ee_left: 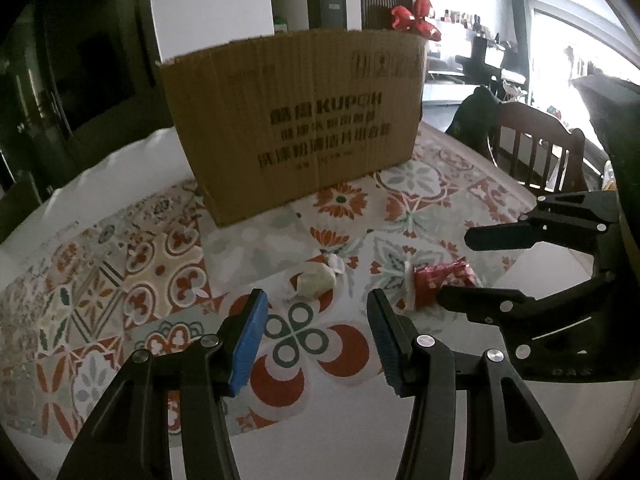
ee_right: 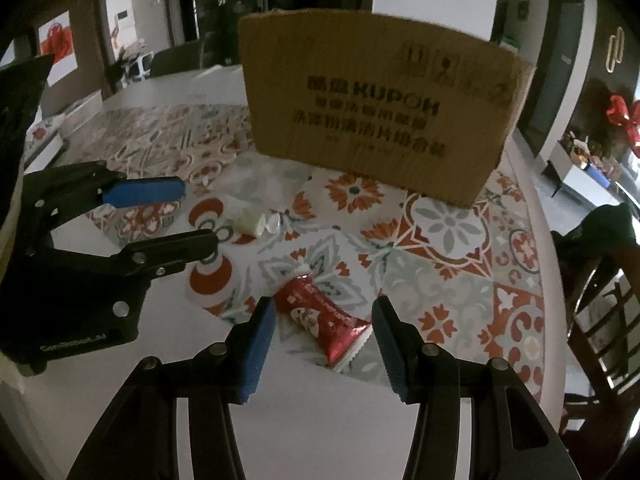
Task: Organize snacks
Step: 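Move both tools back toward the red bag and white-brown bar on the table, then grasp the white-brown bar with the left tool while the right tool grasps the red bag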
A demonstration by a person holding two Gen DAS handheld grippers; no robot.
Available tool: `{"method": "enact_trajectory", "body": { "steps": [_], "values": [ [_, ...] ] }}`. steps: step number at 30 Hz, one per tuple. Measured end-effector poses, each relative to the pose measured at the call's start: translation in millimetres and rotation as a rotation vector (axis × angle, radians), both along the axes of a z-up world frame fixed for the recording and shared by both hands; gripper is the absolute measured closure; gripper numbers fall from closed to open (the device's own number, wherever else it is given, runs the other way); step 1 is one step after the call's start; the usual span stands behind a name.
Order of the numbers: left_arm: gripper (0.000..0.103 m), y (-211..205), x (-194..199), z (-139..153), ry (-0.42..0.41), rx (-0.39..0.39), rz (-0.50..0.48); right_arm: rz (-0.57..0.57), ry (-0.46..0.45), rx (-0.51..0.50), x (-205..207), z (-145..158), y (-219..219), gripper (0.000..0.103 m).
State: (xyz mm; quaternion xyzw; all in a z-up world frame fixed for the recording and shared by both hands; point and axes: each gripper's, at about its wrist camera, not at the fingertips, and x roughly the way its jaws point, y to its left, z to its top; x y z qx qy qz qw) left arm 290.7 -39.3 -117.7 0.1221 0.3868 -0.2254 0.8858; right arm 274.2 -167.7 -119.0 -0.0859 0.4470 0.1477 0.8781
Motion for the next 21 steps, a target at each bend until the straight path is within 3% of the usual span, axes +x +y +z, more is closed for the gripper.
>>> {"method": "enact_trajectory", "body": {
  "steps": [9, 18, 21],
  "values": [
    [0.052, -3.8, 23.8, -15.5, 0.041, -0.014, 0.002, 0.024, 0.020, -0.014, 13.4, -10.3, 3.0, 0.052],
    [0.053, -7.3, 38.5, -22.4, 0.062, -0.035, 0.009, -0.029, 0.035, 0.066, 24.6, -18.6, -2.2, 0.053],
    [0.053, -8.5, 40.2, -24.1, 0.067, -0.036, 0.011, -0.044, 0.031, 0.090, 25.3, -19.9, -3.2, 0.068]
  ]
}}
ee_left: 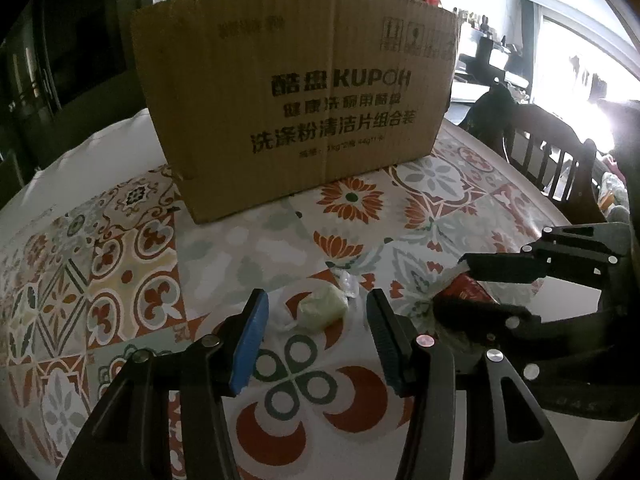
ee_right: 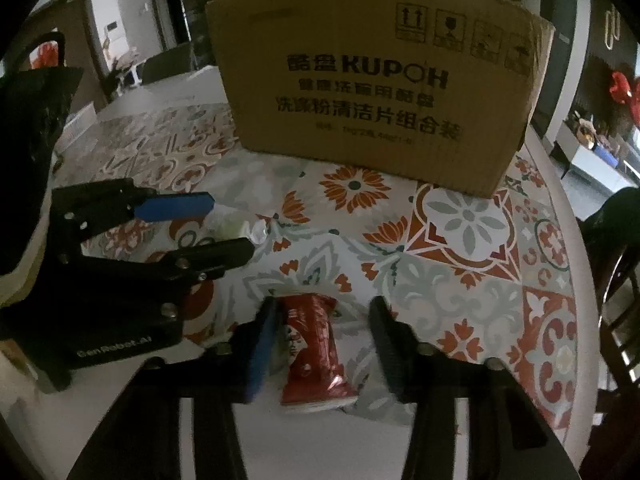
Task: Organize snacks
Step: 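Grasp the white-brown bar with the left tool while the right tool grasps the red bag, then lift and carry the bar and red bag over the cardboard box with both tools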
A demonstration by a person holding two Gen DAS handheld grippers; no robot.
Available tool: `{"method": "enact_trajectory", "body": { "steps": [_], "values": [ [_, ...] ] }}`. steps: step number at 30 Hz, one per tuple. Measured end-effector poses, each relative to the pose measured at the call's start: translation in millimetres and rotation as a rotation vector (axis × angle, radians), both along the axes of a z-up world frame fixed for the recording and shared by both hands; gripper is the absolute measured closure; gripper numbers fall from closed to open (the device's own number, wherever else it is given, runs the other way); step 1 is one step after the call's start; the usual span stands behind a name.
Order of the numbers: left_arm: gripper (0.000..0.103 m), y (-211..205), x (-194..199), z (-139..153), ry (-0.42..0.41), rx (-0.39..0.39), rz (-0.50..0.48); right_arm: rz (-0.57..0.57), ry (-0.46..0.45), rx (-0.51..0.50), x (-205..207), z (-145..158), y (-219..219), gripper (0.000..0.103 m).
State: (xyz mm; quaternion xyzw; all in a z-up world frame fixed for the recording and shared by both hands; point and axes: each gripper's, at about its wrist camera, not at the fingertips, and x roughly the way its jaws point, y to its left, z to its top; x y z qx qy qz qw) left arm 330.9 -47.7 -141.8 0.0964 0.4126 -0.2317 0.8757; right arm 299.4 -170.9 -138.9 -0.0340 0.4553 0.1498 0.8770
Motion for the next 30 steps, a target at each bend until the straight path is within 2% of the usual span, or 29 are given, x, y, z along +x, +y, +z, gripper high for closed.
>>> {"method": "enact_trajectory", "body": {
  "steps": [12, 18, 30],
  "values": [
    [0.074, -5.5, 1.6, -1.9, 0.014, -0.011, -0.004, -0.073, -0.003, 0.088, 5.0, 1.0, -3.1, 0.072],
    [0.077, -7.1, 0.7, 0.3, 0.008, -0.026, 0.000, -0.086, -0.009, 0.104, 5.2, 4.4, -5.3, 0.072],
    [0.078, 2.1, -11.3, 21.9, -0.013, -0.076, 0.041, -0.095, -0.040, 0.123, -2.0, 19.0, -8.1, 0.074]
  ]
}}
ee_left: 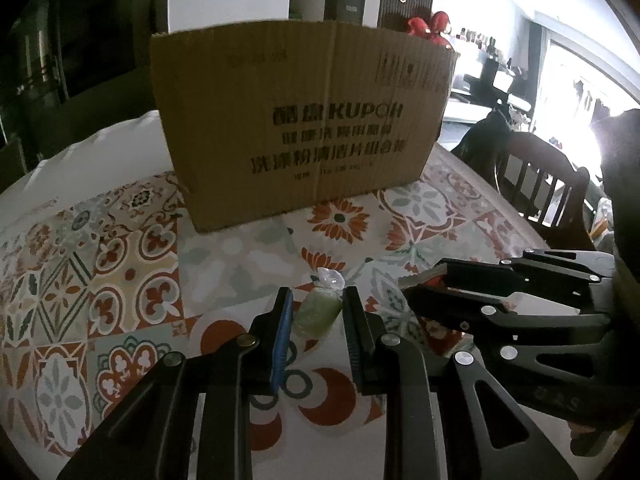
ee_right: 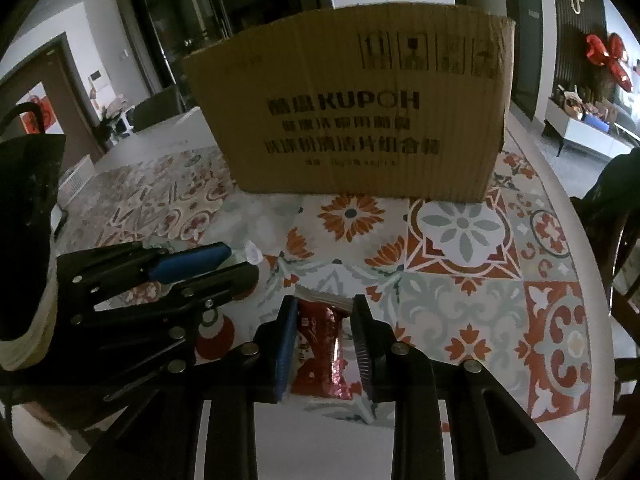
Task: Organize snacks
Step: 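Lift and carry the bar and red bag over the cardboard box with both tools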
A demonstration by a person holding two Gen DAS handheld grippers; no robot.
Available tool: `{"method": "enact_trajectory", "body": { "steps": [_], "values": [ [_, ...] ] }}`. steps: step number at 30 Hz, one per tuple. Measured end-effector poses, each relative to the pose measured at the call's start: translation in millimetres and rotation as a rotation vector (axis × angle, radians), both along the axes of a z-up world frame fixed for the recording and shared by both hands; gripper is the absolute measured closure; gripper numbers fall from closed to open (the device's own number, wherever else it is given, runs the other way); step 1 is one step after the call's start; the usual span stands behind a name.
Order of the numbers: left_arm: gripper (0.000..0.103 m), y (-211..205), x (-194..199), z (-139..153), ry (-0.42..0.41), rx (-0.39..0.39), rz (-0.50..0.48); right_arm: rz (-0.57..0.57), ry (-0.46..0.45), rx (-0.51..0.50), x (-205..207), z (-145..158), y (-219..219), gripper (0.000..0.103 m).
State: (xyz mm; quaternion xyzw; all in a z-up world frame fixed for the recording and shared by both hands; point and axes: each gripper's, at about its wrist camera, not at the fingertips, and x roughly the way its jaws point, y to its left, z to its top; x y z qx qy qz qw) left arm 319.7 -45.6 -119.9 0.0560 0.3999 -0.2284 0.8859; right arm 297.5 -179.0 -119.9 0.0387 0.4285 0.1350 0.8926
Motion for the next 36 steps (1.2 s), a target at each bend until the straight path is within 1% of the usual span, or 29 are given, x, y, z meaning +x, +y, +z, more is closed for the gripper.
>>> {"method": "enact_trajectory", "body": {
  "steps": [8, 10, 15, 21, 28, 36],
  "values": [
    [0.078, 7.4, -11.3, 22.0, -0.040, -0.039, 0.026, -0.007, -0.036, 0.010, -9.2, 15.0, 0.2, 0.075],
    [0.078, 9.7, -14.2, 29.5, -0.056, -0.052, 0.031, -0.007, -0.055, 0.007, -12.5, 21.3, 0.6, 0.077],
    [0.078, 12.6, -19.6, 45.1, -0.095, -0.070, 0.042, -0.016, -0.109, -0.005, -18.1, 36.4, 2.0, 0.077],
    [0.078, 13.4, -23.5, 66.1, -0.145, -0.091, 0.046, -0.033, -0.155, 0.007, -22.6, 54.3, -2.8, 0.077],
    [0.078, 12.3, -23.3, 96.0, -0.214, -0.112, 0.049, -0.046, -0.231, 0.017, -22.8, 84.6, -7.1, 0.077],
    [0.078, 11.5, -11.2, 129.3, -0.292, -0.125, 0.067, -0.060, -0.316, 0.014, -13.4, 119.3, -11.6, 0.077]
  ]
}}
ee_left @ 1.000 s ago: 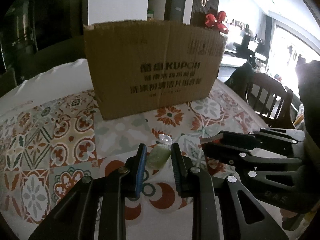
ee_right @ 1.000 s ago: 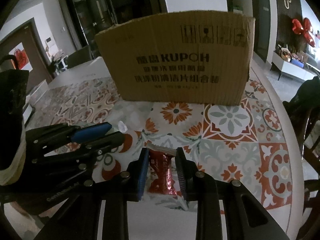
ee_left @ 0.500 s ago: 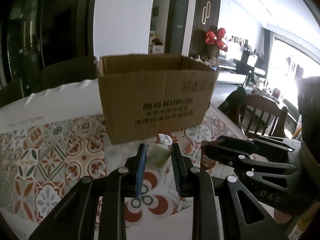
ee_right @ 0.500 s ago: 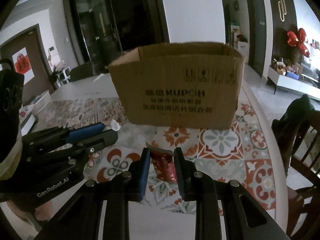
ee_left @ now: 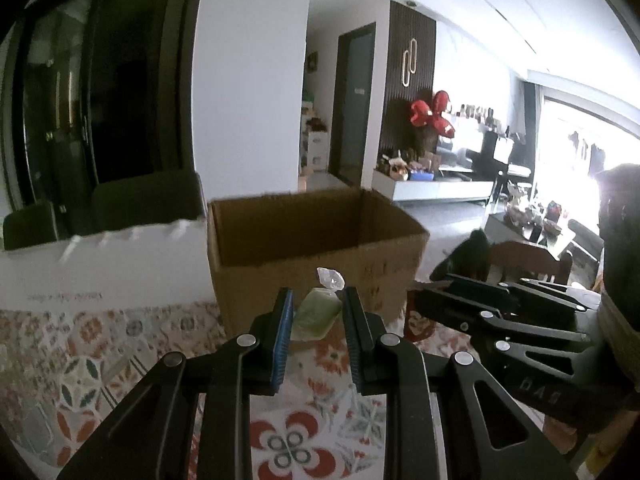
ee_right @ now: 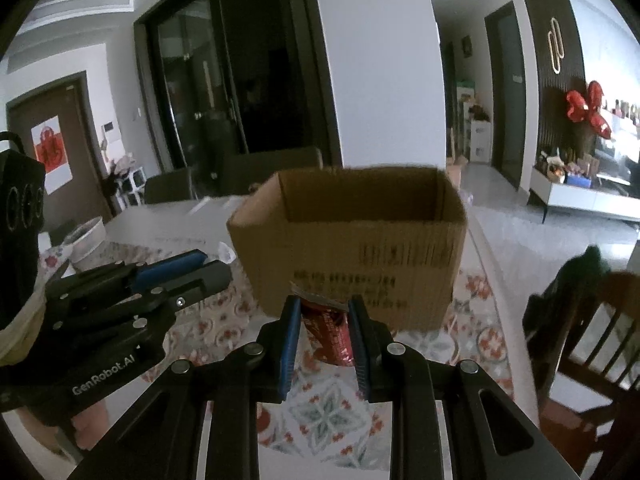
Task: Organize snacks
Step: 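Lift and carry the bar and red bag over the cardboard box with both tools, then open both tools to drop the bar and red bag into the box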
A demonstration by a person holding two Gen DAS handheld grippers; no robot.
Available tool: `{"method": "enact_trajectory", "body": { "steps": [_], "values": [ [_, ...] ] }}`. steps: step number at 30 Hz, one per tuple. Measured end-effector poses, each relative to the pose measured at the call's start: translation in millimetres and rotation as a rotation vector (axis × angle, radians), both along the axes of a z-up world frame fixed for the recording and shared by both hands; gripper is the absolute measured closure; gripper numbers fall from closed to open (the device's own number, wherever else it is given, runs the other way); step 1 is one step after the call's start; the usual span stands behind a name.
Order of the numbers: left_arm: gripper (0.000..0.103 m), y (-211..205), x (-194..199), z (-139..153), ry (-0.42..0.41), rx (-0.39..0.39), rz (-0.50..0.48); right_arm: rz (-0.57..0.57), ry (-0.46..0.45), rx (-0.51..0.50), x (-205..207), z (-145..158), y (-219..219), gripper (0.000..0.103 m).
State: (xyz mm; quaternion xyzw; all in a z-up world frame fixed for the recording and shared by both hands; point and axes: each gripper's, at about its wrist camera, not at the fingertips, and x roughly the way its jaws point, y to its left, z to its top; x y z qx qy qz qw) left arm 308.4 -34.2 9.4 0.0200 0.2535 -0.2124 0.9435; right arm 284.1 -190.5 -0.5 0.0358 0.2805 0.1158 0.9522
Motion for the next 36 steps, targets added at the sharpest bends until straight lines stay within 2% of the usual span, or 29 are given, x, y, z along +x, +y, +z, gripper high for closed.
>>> {"method": "enact_trajectory", "body": {
  "steps": [7, 13, 20, 25, 26, 29, 30, 31, 32, 34, 36],
  "values": [
    [0.078, -2.7, 16.0, 29.3, -0.072, 0.006, 0.020, -0.015, -0.069, -0.001, 15.1, 32.0, -5.8, 0.077],
    [0.078, -5.1, 36.2, 45.1, -0.099, 0.018, 0.037, -0.015, -0.110, -0.019, 33.4, 51.6, -6.4, 0.077],
    [0.078, -10.7, 66.5, 48.6, -0.081, 0.023, 0.057, -0.014, -0.128, -0.058, 61.6, 63.8, -7.5, 0.077],
    [0.077, -13.4, 95.0, 42.3, -0.037, 0.009, 0.070, -0.040, -0.105, -0.062, 89.2, 64.2, -13.3, 0.077],
    [0.074, -14.3, 99.6, 40.8, -0.032, 0.011, 0.074, -0.044, -0.100, -0.060, 92.4, 62.4, -13.9, 0.077],
    [0.052, -13.9, 111.4, 36.8, -0.013, 0.018, 0.100, -0.075, -0.076, -0.064, 104.8, 57.2, -17.6, 0.076],
    [0.051, -15.1, 112.6, 36.5, -0.013, 0.021, 0.112, -0.086, -0.066, -0.072, 107.6, 54.7, -18.7, 0.070],
    [0.051, -15.1, 112.2, 35.9, -0.014, 0.025, 0.119, -0.100, -0.058, -0.076, 110.6, 53.5, -19.8, 0.055],
    [0.051, -14.6, 109.8, 34.7, -0.014, 0.030, 0.124, -0.114, -0.059, -0.077, 110.8, 52.9, -21.6, 0.047],
    [0.049, -12.2, 103.4, 32.1, -0.017, 0.045, 0.135, -0.130, -0.071, -0.092, 106.7, 51.6, -21.6, 0.045],
    [0.043, -10.3, 94.0, 29.6, -0.019, 0.059, 0.154, -0.135, -0.070, -0.106, 99.6, 50.4, -21.1, 0.044]
  ]
}}
